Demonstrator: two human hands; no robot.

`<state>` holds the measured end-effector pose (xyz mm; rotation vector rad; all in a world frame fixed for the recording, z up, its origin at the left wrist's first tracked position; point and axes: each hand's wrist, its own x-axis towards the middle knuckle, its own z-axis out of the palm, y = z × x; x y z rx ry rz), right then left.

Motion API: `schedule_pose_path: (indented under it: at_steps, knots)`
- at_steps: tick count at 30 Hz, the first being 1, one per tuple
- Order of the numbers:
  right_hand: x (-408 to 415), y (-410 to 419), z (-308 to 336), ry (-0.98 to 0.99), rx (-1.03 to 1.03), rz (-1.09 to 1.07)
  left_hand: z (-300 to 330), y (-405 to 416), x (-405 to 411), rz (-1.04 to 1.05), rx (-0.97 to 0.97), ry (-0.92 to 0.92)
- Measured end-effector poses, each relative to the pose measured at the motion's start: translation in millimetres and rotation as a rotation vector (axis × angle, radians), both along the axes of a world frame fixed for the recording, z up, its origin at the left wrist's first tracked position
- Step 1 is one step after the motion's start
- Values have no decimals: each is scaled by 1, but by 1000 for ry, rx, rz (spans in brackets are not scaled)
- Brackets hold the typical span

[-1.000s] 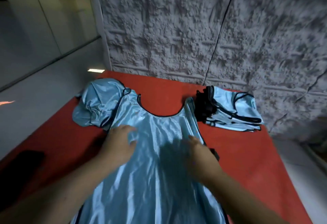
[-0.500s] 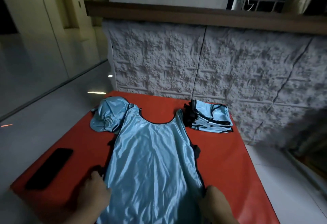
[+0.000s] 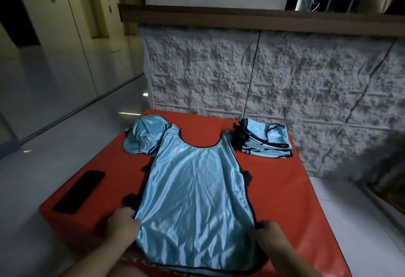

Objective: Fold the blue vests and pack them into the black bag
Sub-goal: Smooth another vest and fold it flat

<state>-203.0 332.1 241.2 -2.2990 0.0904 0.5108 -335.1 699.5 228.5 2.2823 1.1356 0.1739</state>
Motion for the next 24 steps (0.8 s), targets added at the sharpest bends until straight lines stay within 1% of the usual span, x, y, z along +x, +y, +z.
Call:
schedule_pose_path:
  at_steps: [4,8,10,13,16,19,22,24]
  knots:
    - [-6,-1,0,108,116,-20,-7,10,-7,93,-183,-112]
    - [-15,5,7,176,155,-37,-2,8,-13,148,-367,-224]
    - [-18,8,9,207,170,-35,1,7,-16,168,-455,-210]
    - [-20,10,8,236,171,-19,5,3,-23,168,-580,-101]
    - [-21,13,8,238,233,-14,8,-1,-24,129,-632,-48]
    - [-20,14,10,193,354,-44,9,-3,-21,122,-637,-84]
    - [-23,17,15,177,523,-121,5,1,-20,111,-590,-107]
    - [-24,19,15,181,598,-180,2,6,-23,105,-566,-98]
